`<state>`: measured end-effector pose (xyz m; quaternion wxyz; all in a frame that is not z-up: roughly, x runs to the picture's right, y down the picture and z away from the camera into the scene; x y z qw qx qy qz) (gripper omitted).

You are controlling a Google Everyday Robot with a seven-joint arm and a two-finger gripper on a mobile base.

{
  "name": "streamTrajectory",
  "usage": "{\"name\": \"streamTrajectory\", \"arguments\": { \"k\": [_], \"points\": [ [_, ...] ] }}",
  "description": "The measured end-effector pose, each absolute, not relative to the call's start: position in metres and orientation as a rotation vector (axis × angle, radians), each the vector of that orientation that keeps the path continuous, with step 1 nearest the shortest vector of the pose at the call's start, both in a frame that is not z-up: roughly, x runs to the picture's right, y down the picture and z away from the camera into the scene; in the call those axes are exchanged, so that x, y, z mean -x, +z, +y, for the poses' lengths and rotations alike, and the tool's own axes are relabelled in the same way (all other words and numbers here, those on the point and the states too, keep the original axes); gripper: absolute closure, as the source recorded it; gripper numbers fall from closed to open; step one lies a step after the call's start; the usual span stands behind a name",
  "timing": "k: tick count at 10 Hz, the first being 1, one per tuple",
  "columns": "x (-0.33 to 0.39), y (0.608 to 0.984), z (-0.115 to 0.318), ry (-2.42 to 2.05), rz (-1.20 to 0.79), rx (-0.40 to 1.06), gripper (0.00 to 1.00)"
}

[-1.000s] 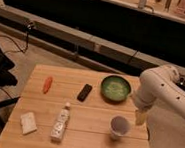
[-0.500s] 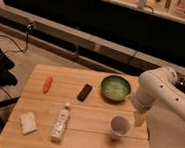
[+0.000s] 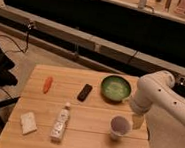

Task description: Pick up the ceramic cup

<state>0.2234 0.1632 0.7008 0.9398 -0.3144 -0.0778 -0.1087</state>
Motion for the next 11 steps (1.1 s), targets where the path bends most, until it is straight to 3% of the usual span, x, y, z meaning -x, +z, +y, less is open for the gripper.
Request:
{"name": "streamTrajectory", "arguments": {
  "k": [5,11],
  "points": [
    [-0.204,0.700,0.148,-0.222,-0.097,0.607,0.20],
    [-0.159,0.699,0.139,-0.204,-0.185,0.566,0.20]
  ]
}}
